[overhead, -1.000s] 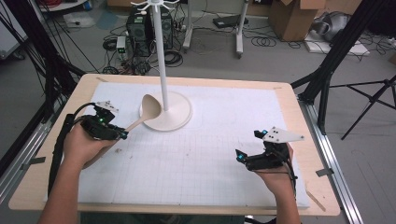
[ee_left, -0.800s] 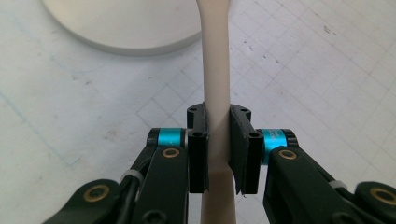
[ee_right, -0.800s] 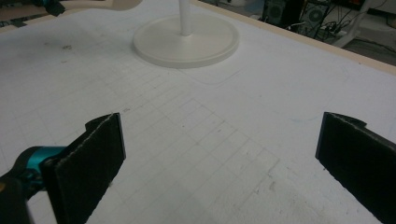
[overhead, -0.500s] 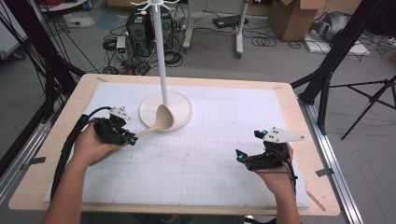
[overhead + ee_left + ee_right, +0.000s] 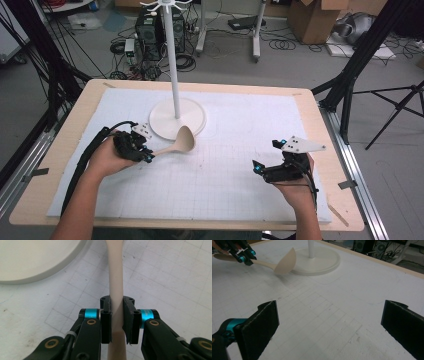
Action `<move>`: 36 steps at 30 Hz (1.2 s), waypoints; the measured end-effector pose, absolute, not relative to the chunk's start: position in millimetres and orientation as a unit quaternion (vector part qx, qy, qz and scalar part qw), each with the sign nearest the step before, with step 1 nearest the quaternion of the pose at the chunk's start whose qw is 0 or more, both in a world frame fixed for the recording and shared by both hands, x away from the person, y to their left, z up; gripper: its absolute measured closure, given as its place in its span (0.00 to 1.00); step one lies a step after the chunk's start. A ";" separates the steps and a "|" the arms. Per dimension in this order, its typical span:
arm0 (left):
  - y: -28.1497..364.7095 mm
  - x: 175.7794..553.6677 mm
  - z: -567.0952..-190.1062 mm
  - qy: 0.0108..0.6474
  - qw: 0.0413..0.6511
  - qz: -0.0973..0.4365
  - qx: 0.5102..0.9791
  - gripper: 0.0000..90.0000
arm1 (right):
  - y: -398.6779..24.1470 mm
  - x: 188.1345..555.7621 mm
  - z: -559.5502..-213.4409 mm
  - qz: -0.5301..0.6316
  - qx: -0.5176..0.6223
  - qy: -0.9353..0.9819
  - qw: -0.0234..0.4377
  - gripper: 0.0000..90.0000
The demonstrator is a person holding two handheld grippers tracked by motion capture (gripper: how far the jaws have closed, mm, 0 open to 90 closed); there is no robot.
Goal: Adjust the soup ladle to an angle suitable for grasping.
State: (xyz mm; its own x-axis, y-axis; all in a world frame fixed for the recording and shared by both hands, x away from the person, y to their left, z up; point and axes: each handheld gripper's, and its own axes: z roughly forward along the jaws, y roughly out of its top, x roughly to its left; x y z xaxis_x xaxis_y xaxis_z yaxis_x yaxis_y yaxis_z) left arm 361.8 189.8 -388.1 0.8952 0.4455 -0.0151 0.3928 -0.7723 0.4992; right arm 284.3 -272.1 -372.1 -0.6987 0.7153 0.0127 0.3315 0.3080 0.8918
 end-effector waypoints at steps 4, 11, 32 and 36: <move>187.9 362.3 -391.5 0.220 0.254 0.050 0.941 0.87 | -272.3 284.4 -372.1 0.484 0.333 0.784 0.198 0.00; 186.4 361.7 -392.6 0.210 0.254 0.049 0.943 0.87 | -272.2 284.6 -372.2 0.483 0.334 0.785 0.198 0.00; 138.6 359.8 -394.5 0.168 0.267 0.029 0.949 0.86 | -274.5 283.9 -370.6 0.487 0.335 0.782 0.200 0.00; 121.3 357.5 -395.3 0.148 0.275 0.025 0.950 0.87 | -276.0 282.8 -369.3 0.488 0.335 0.781 0.200 0.00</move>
State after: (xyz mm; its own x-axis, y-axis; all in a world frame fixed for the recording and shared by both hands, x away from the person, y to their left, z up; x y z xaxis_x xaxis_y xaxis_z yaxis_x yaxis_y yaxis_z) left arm 357.5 121.3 -395.3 0.9553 0.2938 -0.0345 0.2667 -0.8048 0.5302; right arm 282.8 -276.0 -369.3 -0.6948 0.7191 0.0145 0.3285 0.2993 0.8958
